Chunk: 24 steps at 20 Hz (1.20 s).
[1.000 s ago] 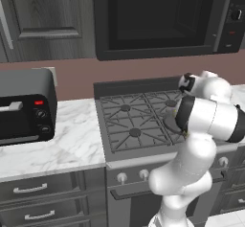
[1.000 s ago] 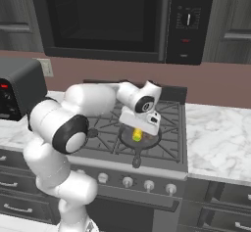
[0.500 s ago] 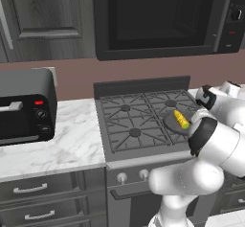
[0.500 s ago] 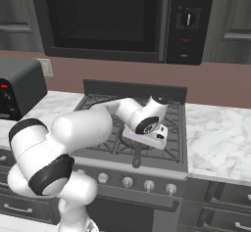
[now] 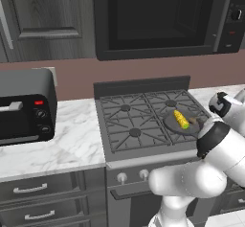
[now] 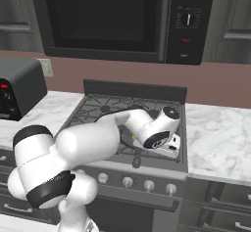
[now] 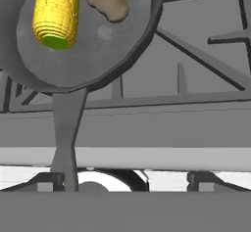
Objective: Put the corn and garlic in the pan. Then turn on the front right burner and set the heat to medium.
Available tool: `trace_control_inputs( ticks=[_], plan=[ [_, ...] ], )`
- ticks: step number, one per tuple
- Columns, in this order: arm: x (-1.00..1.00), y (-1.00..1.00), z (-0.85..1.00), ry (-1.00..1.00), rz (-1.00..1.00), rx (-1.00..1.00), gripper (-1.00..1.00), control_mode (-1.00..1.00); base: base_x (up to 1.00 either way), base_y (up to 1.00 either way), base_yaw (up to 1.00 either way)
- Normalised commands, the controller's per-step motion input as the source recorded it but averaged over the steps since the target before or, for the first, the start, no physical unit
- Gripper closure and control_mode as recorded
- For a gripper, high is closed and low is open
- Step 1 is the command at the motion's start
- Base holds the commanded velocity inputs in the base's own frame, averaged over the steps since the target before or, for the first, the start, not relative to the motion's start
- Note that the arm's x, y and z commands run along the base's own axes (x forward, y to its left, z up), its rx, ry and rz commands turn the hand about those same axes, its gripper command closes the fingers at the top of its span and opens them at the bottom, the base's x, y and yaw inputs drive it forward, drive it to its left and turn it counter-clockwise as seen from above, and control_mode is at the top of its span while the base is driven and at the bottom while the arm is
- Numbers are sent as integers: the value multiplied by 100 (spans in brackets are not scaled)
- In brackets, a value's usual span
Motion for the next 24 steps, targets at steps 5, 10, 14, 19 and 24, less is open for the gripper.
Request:
trace_control_inputs(
  ticks=[5,10,14,19,24],
  plan=[
    [-20,-22,0,-26,0,0,-100,-100,0,0,0],
    [-35,-11,0,-35,0,0,-100,-100,0,0,0],
    [-31,-4,-7,-36,0,0,-100,-100,0,0,0],
    [-21,-3,-13,-36,0,0,-100,-100,0,0,0],
    [-17,0,-6,-28,0,0,-100,-100,0,0,0]
  ],
)
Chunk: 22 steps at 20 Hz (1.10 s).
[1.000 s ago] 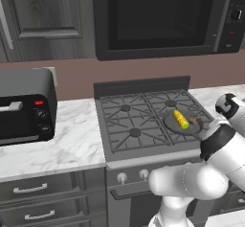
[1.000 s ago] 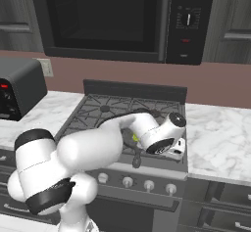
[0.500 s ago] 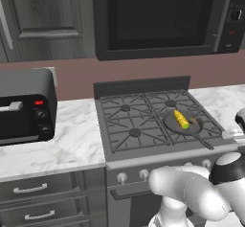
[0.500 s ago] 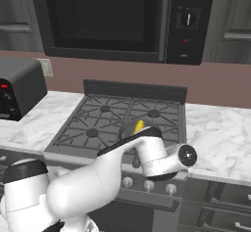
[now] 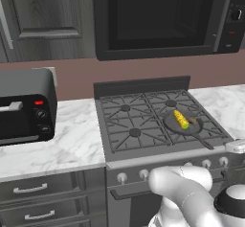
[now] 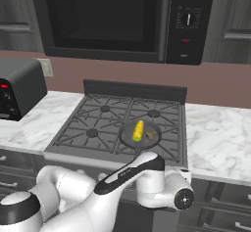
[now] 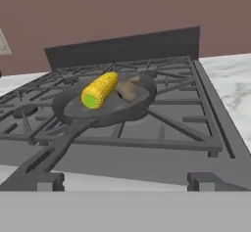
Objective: Put the corn and garlic in the pan. Then turn on the front right burner and set the heat to medium.
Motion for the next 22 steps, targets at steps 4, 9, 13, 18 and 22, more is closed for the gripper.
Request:
trace_control_inputs(
  ticks=[4,9,13,18,22],
  plan=[
    [-9,-5,-3,-20,0,0,-100,-100,0,0,0],
    [-22,-9,-15,-20,0,0,-100,-100,0,0,0],
    [-32,-12,-20,-11,0,0,-100,-100,0,0,0],
    [-9,-13,-35,-5,-2,0,-100,-100,0,0,0],
    [-7,-18,-36,0,-3,0,-100,-100,0,0,0]
  ],
)
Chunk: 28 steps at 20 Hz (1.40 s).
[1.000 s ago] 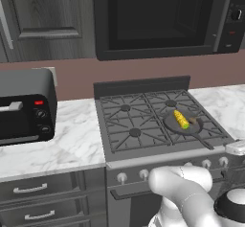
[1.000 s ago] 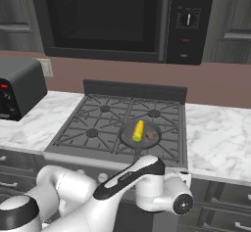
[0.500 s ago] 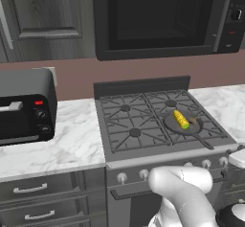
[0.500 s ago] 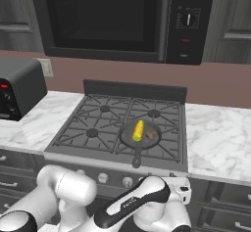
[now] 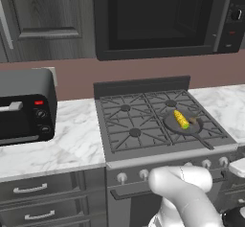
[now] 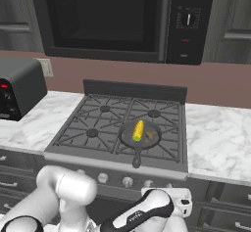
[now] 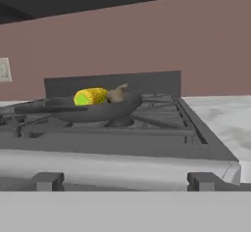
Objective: Put the corn and garlic in the pan. Then turn on the front right burner and set the heat to medium.
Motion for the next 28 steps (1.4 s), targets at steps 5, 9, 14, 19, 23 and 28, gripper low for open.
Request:
trace_control_inputs(
  ticks=[5,9,14,19,23,28],
  plan=[
    [-1,-22,-38,0,-3,0,-100,-100,0,0,0],
    [-1,-8,-27,0,-3,0,-100,-100,0,0,0],
    [0,-1,-23,0,-4,0,-100,-100,0,0,0],
    [6,0,-22,0,-5,1,-100,-100,0,0,0],
    [33,0,-15,0,-11,0,-100,-100,0,0,0],
    [42,0,-16,0,-14,0,-100,-100,0,0,0]
  ],
)
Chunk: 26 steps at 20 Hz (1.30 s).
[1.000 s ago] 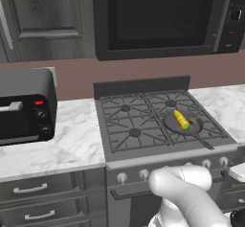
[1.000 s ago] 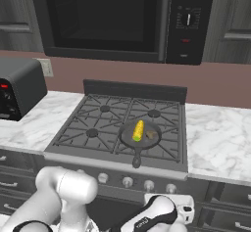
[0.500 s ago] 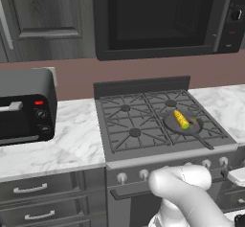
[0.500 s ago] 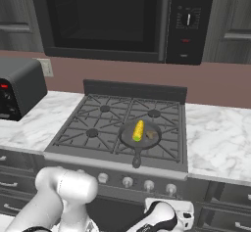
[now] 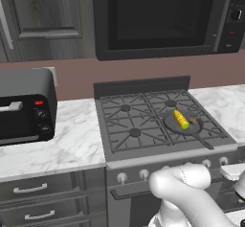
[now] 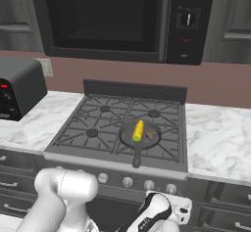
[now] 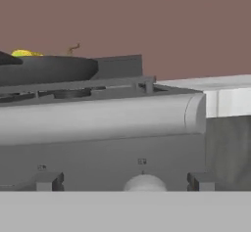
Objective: Put the corn and garlic in the pan. Then turn on the front right burner and set the heat to medium.
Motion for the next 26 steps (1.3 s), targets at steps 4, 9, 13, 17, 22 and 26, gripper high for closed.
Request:
trace_control_inputs(
  ticks=[4,9,13,17,22,26],
  plan=[
    [15,0,-39,0,-4,0,-100,-100,0,0,0],
    [0,-4,-36,0,0,0,-100,-100,0,0,0],
    [0,-20,-15,0,0,0,-100,-100,0,0,0],
    [0,-24,0,0,0,0,-100,-100,0,0,0],
    [0,0,0,0,0,0,-100,-100,0,0,0],
    [6,1,0,0,0,0,-100,-100,0,0,0]
  ],
)
